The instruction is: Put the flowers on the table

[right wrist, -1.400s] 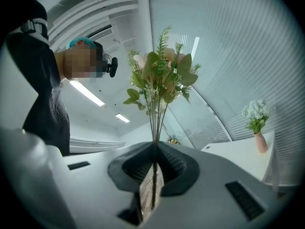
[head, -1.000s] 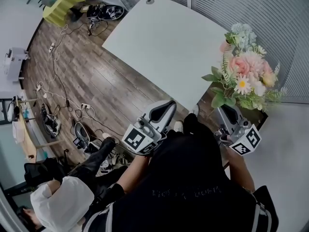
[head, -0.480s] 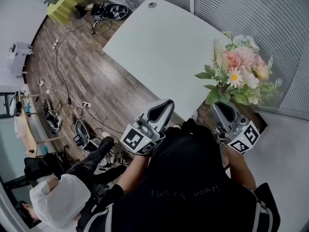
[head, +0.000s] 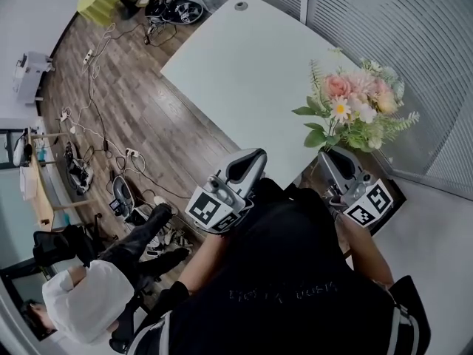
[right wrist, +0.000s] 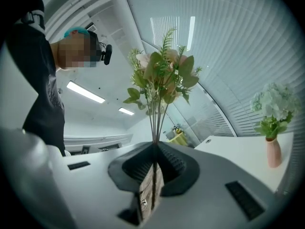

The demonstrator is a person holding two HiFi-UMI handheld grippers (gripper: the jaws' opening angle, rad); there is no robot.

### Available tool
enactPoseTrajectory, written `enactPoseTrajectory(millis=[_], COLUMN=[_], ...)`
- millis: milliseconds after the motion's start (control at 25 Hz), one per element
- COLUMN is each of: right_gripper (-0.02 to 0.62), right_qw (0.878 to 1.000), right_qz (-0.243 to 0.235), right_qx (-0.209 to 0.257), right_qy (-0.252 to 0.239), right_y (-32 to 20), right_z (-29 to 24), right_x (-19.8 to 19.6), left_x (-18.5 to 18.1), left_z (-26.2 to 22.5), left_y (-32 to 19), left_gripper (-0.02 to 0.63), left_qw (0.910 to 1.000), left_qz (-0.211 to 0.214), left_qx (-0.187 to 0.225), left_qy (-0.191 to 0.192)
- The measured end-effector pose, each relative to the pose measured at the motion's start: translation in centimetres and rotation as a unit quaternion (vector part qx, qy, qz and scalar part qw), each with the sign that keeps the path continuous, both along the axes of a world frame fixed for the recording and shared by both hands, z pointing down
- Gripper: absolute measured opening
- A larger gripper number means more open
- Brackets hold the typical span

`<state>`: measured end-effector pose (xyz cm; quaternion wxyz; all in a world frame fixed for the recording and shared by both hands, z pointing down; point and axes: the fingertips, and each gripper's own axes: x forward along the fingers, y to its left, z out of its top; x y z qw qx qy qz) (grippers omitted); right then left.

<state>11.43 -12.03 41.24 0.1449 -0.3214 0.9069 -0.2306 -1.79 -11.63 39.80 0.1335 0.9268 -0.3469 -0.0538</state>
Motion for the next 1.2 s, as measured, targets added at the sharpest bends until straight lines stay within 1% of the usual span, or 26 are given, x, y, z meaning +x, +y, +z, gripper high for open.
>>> enactPoseTrajectory(millis=[120,240,360,600,760,920,1200], right_gripper=[0.044,0.044,0.044,0.044,0.044,0.044,0.044], right_qw=[1.0,0.999,0.998,0.993,0.989,0.984,0.976], right_qz=[0.008,0.014,0.021,0.018,0.018,0.006,-0.01], right_qx=[-0.014,-0.041,-0.057,-0.101,-0.122,-0.145,-0.176], right_qy=[0.01,0.02,0.032,0.06,0.078,0.1,0.127], right_y=[-0.7,-1.9,-3.2,-3.9,-4.9,-5.4,-6.3], right_z=[1.4,2.9,4.3,7.3,10.2,12.9,17.3], right_x=[-0.5,-0.6,-0.5,-1.7,-2.2,-3.6,-4.7], left_x=[0.3,0.9,1.3,0.5,-0.3,-1.1,-0.3], left_z=[1.0,2.8,4.8,7.3,9.0,10.5,13.5], left_y=[-0.3,-1.4,-2.5,-2.9,-3.4,-3.6,-4.2], left_gripper=[0.026,0.026,0.026,0.026,0.026,0.026,0.026], left_qw=[0.9998,0.9986,0.9971,0.995,0.9942,0.9925,0.9885], left_qz=[0.014,0.032,0.05,0.057,0.051,0.054,0.071], left_qx=[-0.016,-0.037,-0.046,-0.068,-0.082,-0.098,-0.12], left_qy=[-0.006,-0.021,-0.034,-0.046,-0.048,-0.05,-0.059])
